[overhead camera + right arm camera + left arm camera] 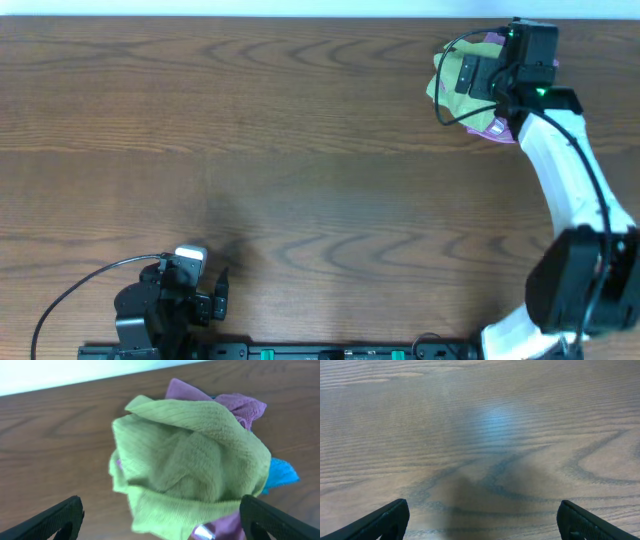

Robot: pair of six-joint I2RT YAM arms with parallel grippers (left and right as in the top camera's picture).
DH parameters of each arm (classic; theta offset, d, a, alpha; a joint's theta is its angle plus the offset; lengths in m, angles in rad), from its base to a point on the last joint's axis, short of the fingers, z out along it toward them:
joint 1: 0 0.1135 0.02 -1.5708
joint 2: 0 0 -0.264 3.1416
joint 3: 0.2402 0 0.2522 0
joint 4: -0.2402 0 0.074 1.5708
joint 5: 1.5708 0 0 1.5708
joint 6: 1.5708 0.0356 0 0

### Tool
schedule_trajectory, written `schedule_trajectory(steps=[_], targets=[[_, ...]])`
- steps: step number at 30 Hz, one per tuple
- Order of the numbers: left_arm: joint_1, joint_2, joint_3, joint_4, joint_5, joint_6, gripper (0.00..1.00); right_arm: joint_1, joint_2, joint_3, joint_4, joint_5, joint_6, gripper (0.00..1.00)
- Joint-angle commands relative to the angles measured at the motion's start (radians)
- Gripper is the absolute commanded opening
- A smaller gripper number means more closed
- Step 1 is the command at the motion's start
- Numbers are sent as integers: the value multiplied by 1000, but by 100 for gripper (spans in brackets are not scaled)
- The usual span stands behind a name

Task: Fold the cloth
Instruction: 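Reach the right gripper to the cloth pile and grasp the green cloth, then lift the green cloth with the right gripper and pull it leftward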

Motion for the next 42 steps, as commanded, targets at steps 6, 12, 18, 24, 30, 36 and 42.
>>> schedule_trajectory(steps=[6,12,18,24,30,36,42], targets=[[-4,-6,-18,-47,-7,25,96,-47,151,14,82,21,-17,93],[-4,-6,-18,-47,-7,25,95,-57,195,14,135,21,-43,81],[-4,-6,-18,-47,-7,25,95,-57,200,15,154,24,-68,26],[-4,-6,-18,-47,-7,25,95,-53,169,37,150,35,-121,1],[-4,-6,-18,-47,-7,25,95,-34,48,43,145,43,-146,1],[-4,-6,-18,-47,-7,25,95,25,-82,43,84,44,-211,1],[-4,-6,-18,-47,-7,25,96,109,-170,43,9,112,-255,1]])
